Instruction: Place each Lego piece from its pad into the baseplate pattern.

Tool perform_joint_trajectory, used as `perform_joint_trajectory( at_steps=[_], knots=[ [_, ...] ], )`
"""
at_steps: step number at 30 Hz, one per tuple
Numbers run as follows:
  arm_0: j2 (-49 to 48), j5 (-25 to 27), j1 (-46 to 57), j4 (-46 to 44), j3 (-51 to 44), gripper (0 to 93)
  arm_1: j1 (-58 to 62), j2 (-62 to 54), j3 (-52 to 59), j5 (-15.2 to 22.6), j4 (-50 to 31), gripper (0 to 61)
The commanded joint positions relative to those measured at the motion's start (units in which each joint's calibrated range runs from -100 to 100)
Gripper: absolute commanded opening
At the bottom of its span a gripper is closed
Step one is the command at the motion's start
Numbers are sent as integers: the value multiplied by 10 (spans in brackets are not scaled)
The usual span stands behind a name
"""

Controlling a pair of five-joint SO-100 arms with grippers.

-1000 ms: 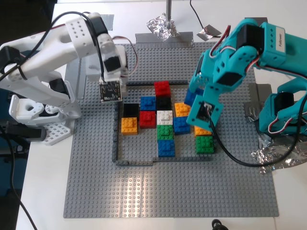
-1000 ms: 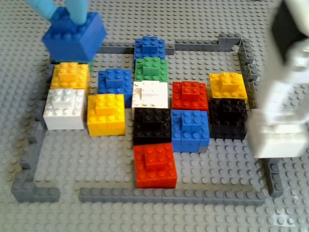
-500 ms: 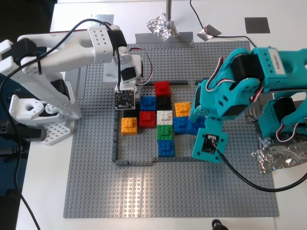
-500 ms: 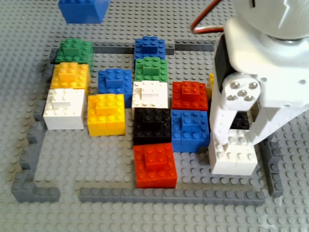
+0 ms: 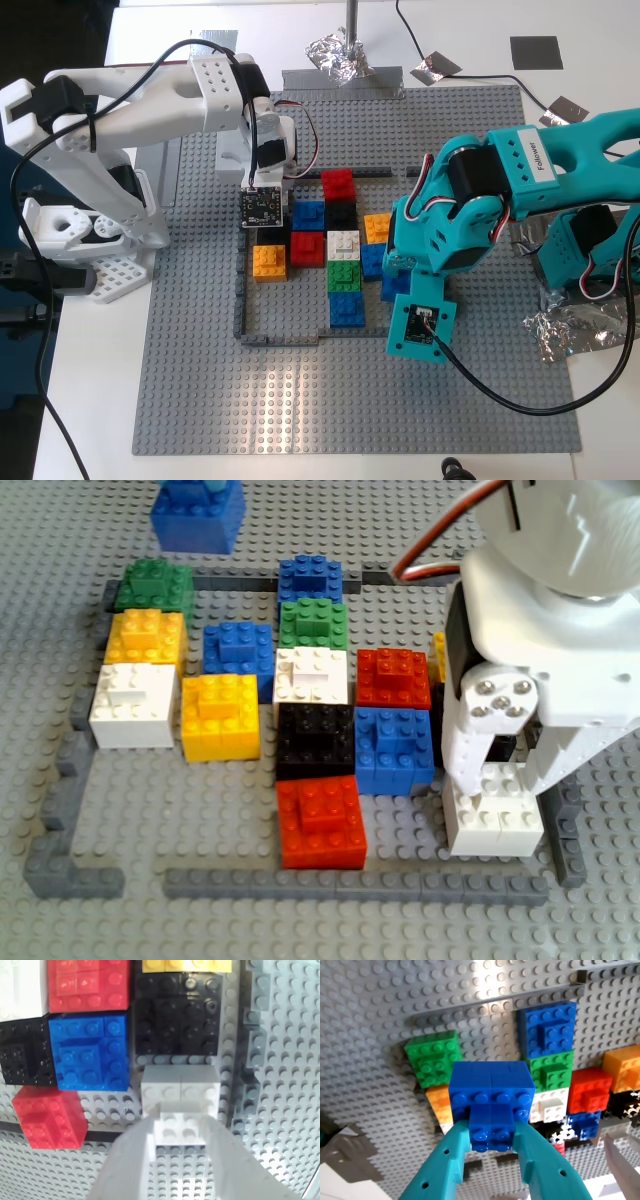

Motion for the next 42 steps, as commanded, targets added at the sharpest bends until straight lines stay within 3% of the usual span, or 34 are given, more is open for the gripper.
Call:
perform_joint_trajectory(
  at_steps=[1,5,8,14,17,42],
  knots=[
    [7,0,-8,-7,-6,33,4,-13,-4,7,8,3],
    [27,0,-7,-7,-10,33,6,-20,7,16,7,12],
    [36,1,-7,-8,-11,33,7,-28,18,14,7,140],
    [39,1,-7,-29,-4,33,2,-39,41,20,8,159],
    [54,1,-7,-30,-5,33,-2,-43,53,21,10,201],
    [98,-2,-8,-49,-12,34,-14,-62,59,17,40,265]
  ],
)
